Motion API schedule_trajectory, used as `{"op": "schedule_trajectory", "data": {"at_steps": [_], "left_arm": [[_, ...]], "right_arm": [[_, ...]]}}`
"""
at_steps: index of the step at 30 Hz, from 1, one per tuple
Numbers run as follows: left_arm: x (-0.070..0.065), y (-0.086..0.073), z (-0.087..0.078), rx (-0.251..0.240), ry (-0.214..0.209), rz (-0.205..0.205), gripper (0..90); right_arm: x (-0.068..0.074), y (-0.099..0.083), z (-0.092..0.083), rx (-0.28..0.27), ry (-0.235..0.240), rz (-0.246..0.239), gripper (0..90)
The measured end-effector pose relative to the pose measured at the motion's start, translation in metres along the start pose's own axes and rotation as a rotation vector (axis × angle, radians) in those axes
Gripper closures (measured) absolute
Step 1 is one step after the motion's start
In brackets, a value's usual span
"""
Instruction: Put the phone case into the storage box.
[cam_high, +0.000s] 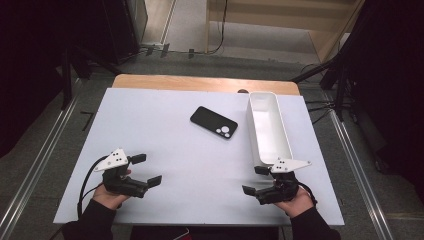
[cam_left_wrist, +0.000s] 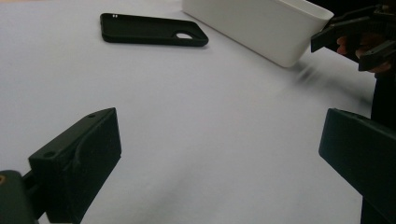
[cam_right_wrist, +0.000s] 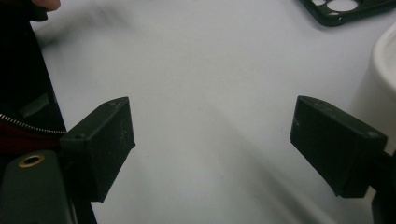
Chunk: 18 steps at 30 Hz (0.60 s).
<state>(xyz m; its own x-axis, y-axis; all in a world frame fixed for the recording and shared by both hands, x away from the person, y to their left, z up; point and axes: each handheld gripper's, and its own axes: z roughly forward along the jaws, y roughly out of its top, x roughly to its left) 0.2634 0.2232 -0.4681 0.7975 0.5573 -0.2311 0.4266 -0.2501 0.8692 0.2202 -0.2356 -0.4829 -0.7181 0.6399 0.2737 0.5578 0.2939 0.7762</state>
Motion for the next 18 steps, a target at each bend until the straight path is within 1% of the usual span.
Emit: {"op": "schedule_trajectory", "data": {"at_steps": [6,9,13,16,18], "left_arm": [[-0.0006,0.0004,0.0006,0.006,-0.002,0.007,0.0],[-0.0008,0.0001,0.0006,0.005,-0.002,0.009,0.0],[-0.0027,-0.0009,-0.0017,0.007,0.000,0.016,0.0],[-0.0028,-0.0009,-0.0029,0.006,0.003,0.020,0.0],[-0.0027,-0.0008,-0.0038,0.007,0.004,0.015,0.0]], "right_arm": [[-0.0011,-0.0001,-0.0003,-0.007,-0.001,-0.002,12.2],[-0.0012,0.0003,0.0006,-0.006,0.004,0.005,12.3],[-0.0003,0.0015,0.0023,0.006,0.009,-0.003,12.3],[0.0001,0.0017,0.0024,0.006,0.005,-0.005,12.3],[0.0010,0.0017,0.0020,0.007,0.002,-0.002,12.3]]}}
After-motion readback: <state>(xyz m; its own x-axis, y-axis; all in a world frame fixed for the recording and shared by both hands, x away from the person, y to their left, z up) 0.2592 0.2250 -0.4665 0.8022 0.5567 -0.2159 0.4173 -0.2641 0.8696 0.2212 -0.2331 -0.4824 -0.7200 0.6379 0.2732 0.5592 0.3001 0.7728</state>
